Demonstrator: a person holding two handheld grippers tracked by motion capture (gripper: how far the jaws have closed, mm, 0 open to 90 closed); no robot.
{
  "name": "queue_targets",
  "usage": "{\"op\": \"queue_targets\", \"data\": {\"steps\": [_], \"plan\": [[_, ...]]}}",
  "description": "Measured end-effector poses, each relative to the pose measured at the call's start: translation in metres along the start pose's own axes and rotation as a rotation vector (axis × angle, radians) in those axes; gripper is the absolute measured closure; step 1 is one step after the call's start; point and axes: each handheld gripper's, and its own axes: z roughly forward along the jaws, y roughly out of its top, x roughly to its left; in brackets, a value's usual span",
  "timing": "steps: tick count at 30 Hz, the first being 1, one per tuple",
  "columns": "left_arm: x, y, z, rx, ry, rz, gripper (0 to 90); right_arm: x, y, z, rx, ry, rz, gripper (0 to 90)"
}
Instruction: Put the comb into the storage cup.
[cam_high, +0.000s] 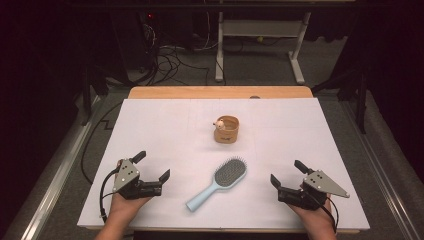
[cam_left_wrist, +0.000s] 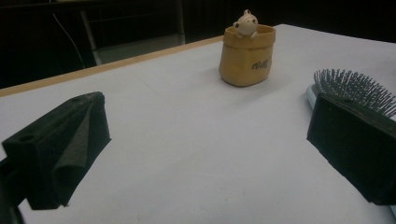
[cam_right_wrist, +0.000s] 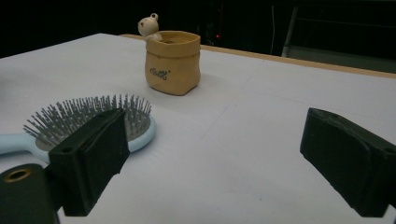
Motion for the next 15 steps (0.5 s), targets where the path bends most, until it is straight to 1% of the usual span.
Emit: {"op": "queue_targets", "data": {"steps": [2, 3, 5, 6, 7, 8, 10, 11, 12, 13, 15], "plan": [[0.000, 0.000, 0.000, -0.001, 0.001, -0.005, 0.2, 0.003, 0.001, 0.000, -0.004, 0.005, 0.003, 13.5], [0.000, 0.000, 0.000, -0.001, 0.002, -0.005, 0.2, 0.003, 0.001, 0.000, -0.004, 0.005, 0.003, 13.5], [0.000, 0.000, 0.000, -0.002, 0.000, -0.007, 0.2, 0.005, 0.003, 0.001, -0.007, 0.013, 0.015, 16.9], [0.000, 0.001, 0.000, -0.001, -0.002, -0.009, 0.2, 0.005, 0.003, 0.002, -0.004, 0.019, 0.022, 18.5], [0.001, 0.001, 0.000, 0.003, -0.002, -0.009, 0.2, 0.008, 0.004, 0.004, 0.010, 0.036, 0.032, 22.5], [0.001, 0.001, 0.000, 0.003, -0.003, -0.012, 0.2, 0.008, 0.004, 0.004, 0.010, 0.036, 0.032, 22.5], [0.001, 0.001, 0.000, 0.001, 0.002, -0.016, 0.2, 0.011, 0.005, 0.007, 0.026, 0.053, 0.032, 26.3], [0.001, 0.002, 0.000, -0.002, 0.002, -0.014, 0.2, 0.014, 0.005, 0.009, 0.034, 0.060, 0.030, 28.3], [0.001, 0.002, 0.000, -0.006, -0.001, -0.015, 0.2, 0.018, 0.005, 0.012, 0.051, 0.078, 0.022, 33.1], [0.001, 0.002, 0.000, -0.006, -0.001, -0.015, 0.2, 0.018, 0.005, 0.012, 0.051, 0.078, 0.022, 33.1], [0.002, 0.002, 0.000, -0.002, -0.002, -0.016, 0.2, 0.024, 0.006, 0.015, 0.062, 0.092, 0.012, 38.3]]}}
